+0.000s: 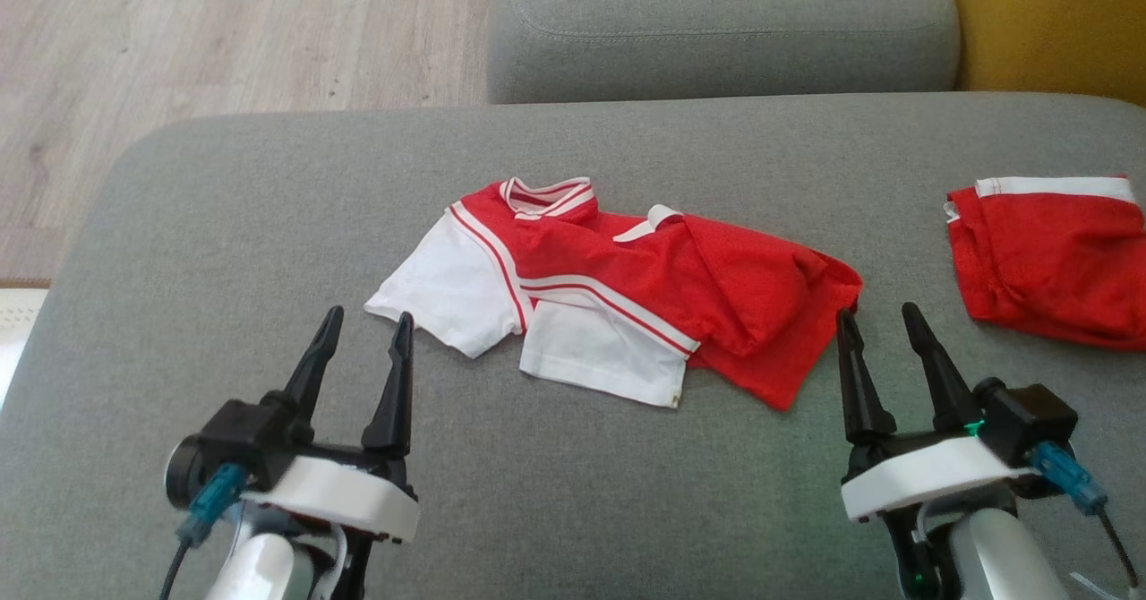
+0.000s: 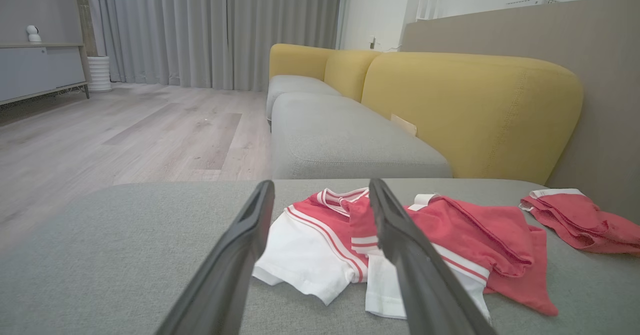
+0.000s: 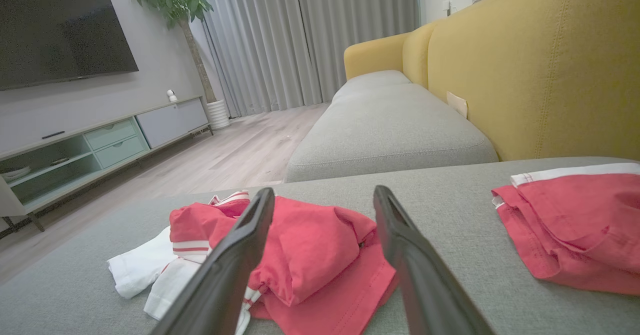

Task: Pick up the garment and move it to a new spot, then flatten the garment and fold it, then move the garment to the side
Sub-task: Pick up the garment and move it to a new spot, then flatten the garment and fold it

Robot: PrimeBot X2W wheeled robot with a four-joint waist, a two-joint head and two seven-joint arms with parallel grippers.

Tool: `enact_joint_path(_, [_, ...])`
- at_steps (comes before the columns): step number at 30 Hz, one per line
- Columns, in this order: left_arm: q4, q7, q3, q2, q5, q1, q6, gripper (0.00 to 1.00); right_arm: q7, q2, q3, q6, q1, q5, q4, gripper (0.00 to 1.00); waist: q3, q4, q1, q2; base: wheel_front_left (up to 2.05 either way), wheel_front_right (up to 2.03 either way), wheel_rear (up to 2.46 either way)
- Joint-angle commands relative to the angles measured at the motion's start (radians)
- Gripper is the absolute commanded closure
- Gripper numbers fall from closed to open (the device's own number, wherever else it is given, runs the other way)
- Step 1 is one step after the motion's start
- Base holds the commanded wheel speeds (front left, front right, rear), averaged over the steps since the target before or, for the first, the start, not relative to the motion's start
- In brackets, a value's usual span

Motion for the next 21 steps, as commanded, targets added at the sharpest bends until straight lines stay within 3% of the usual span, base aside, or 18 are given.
enact_joint_path(1, [-0.032, -0.006, 0.060, -0.006, 0.018, -0.037, -0.014, 0.00, 0.001, -0.002, 0.026, -0.001, -0.025, 0.005, -0.037, 0.00, 0.000, -0.003, 0.0000, -0.0001, 0.00, 0.00, 0.00])
enact_joint_path(21, [-0.002, -0.006, 0.175, -0.111, 0.130, -0.019, -0.145, 0.00, 0.019, -0.002, 0.065, -0.001, -0.040, -0.024, -0.050, 0.00, 0.022, 0.024, 0.0000, -0.0001, 0.00, 0.00, 0.00])
